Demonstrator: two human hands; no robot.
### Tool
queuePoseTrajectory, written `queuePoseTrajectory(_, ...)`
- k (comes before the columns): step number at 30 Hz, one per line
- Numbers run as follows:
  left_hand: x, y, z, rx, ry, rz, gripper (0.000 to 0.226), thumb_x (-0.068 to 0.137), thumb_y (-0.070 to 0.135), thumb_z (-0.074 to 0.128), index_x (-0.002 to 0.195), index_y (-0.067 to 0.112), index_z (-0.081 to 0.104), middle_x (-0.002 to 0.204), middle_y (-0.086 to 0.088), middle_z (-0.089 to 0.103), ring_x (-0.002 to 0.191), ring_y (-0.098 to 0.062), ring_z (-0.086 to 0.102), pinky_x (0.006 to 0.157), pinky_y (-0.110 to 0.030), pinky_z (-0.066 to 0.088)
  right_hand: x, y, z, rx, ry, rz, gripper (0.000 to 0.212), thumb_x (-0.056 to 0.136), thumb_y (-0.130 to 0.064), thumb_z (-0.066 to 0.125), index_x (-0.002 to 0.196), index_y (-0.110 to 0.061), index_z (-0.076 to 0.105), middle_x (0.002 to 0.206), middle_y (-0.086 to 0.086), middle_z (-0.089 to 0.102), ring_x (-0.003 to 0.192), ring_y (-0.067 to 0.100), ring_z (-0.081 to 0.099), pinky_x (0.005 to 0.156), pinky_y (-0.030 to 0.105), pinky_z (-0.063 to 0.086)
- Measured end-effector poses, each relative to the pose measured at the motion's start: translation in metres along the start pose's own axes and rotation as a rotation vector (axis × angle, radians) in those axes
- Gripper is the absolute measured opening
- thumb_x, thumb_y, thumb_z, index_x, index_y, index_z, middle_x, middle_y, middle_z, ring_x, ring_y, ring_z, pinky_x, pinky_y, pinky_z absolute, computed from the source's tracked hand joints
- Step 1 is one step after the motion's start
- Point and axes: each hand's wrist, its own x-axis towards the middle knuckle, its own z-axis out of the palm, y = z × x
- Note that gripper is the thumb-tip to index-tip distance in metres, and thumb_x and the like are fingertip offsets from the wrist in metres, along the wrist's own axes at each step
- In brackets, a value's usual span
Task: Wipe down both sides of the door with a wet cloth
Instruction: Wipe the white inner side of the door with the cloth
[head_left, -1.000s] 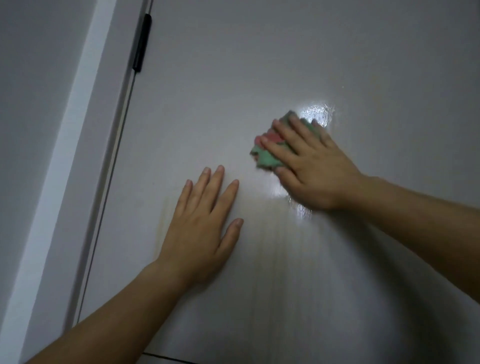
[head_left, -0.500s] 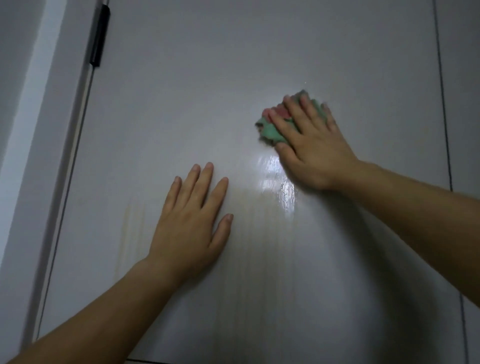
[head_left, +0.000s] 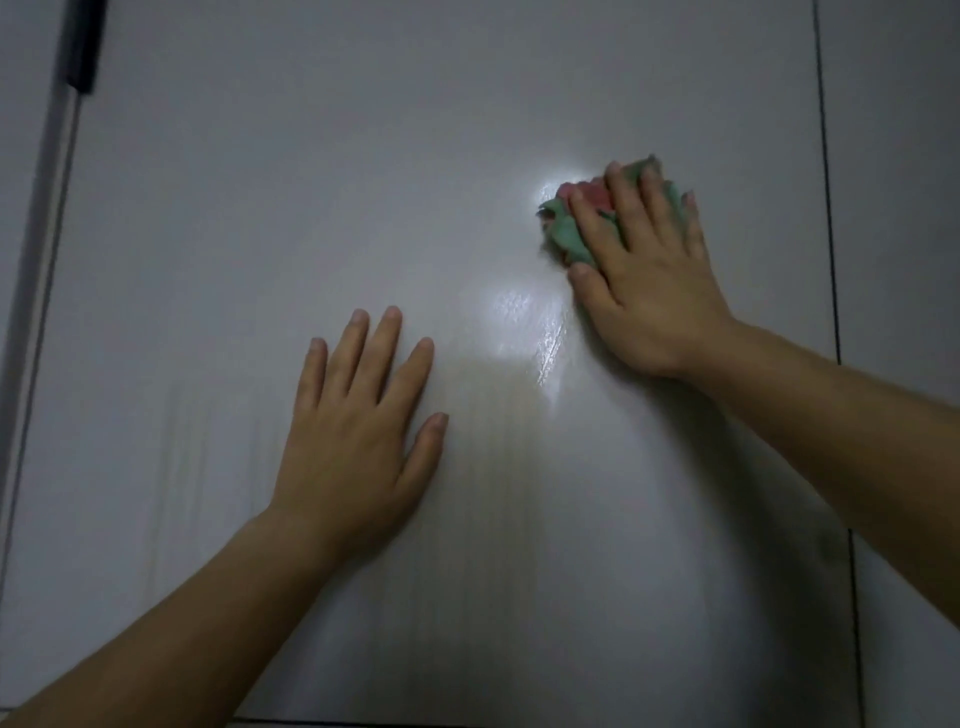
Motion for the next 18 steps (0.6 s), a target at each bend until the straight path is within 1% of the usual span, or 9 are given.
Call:
queuePoseTrajectory(1,0.0,0.002,0.0,0.004,0.002,-0.007,0.066,0.103,0.051,0.03,0.16,0.017,0.034,0.172,-0.012,0.018,0.16,-0.032,0.01,0.128,-0.058,0.011,-0.015,-0.006,0.006,-0.016,0.004,-0.058,0.066,0.101,-0.052,0.02,0.163,-0.037,0.002,0.172,0.006,-0.004,0.158,0.029,-0.012,0.125,0.051,-0.011)
queuePoseTrajectory(4,0.001,0.006,-0.003,0.049,-0.002,-0.018,0.067,0.103,0.052,0.03,0.158,0.014,0.037,0.17,-0.016,0.022,0.159,-0.035,0.014,0.127,-0.059,0.012,-0.071,-0.013,0.021,-0.079,-0.048,-0.324,0.065,0.103,-0.05,0.026,0.164,-0.032,0.008,0.172,0.006,0.0,0.158,0.029,-0.009,0.127,0.054,-0.004)
queuePoseTrajectory(6,0.003,0.012,-0.004,0.081,0.0,-0.02,0.068,0.103,0.052,0.029,0.156,0.012,0.039,0.169,-0.02,0.024,0.158,-0.037,0.016,0.127,-0.061,0.012,-0.075,0.002,0.017,-0.112,-0.09,-0.399,0.064,0.104,-0.05,0.026,0.163,-0.033,0.01,0.172,0.004,0.002,0.158,0.027,-0.008,0.127,0.052,-0.002)
queuePoseTrajectory(7,0.004,0.016,-0.005,0.081,0.005,-0.014,0.067,0.102,0.052,0.03,0.156,0.012,0.04,0.168,-0.02,0.024,0.158,-0.038,0.017,0.127,-0.061,0.012,-0.066,0.011,0.014,-0.113,-0.089,-0.371,0.064,0.104,-0.05,0.025,0.163,-0.035,0.009,0.172,0.003,0.001,0.158,0.026,-0.009,0.127,0.052,-0.002)
queuePoseTrajectory(8,0.005,0.021,-0.005,0.072,0.011,0.003,0.067,0.102,0.051,0.031,0.156,0.011,0.04,0.168,-0.02,0.025,0.158,-0.038,0.017,0.126,-0.061,0.013,-0.055,0.018,0.009,-0.099,-0.088,-0.293,0.064,0.103,-0.05,0.024,0.163,-0.037,0.006,0.172,0.002,-0.001,0.158,0.026,-0.01,0.127,0.053,-0.003)
queuePoseTrajectory(11,0.012,0.045,-0.003,0.01,0.011,0.099,0.066,0.103,0.048,0.033,0.158,0.011,0.039,0.169,-0.018,0.024,0.158,-0.036,0.017,0.127,-0.057,0.015,-0.028,0.03,-0.002,-0.002,-0.029,0.031,0.064,0.102,-0.051,0.019,0.162,-0.039,-0.001,0.172,0.001,-0.007,0.157,0.024,-0.015,0.126,0.052,-0.011)
queuePoseTrajectory(13,0.017,0.062,0.001,-0.027,-0.01,0.145,0.067,0.103,0.048,0.032,0.16,0.013,0.036,0.171,-0.016,0.021,0.159,-0.032,0.015,0.128,-0.055,0.016,-0.036,0.019,0.002,0.022,0.002,0.125,0.066,0.102,-0.051,0.018,0.163,-0.036,-0.003,0.172,0.003,-0.01,0.157,0.026,-0.017,0.124,0.049,-0.016)
queuePoseTrajectory(15,0.019,0.074,0.004,-0.043,-0.02,0.163,0.067,0.103,0.048,0.032,0.16,0.013,0.036,0.171,-0.016,0.021,0.159,-0.032,0.016,0.128,-0.055,0.018,-0.064,0.002,0.012,0.014,-0.001,0.08,0.066,0.103,-0.051,0.019,0.163,-0.035,-0.004,0.172,0.004,-0.011,0.156,0.026,-0.019,0.124,0.049,-0.016)
queuePoseTrajectory(18,0.018,0.078,0.006,-0.017,-0.029,0.165,0.067,0.103,0.047,0.032,0.16,0.013,0.037,0.17,-0.015,0.023,0.159,-0.033,0.018,0.128,-0.054,0.018,-0.103,0.0,0.02,-0.025,-0.065,-0.081,0.064,0.104,-0.05,0.02,0.163,-0.036,0.0,0.172,0.003,-0.006,0.157,0.025,-0.016,0.126,0.05,-0.011)
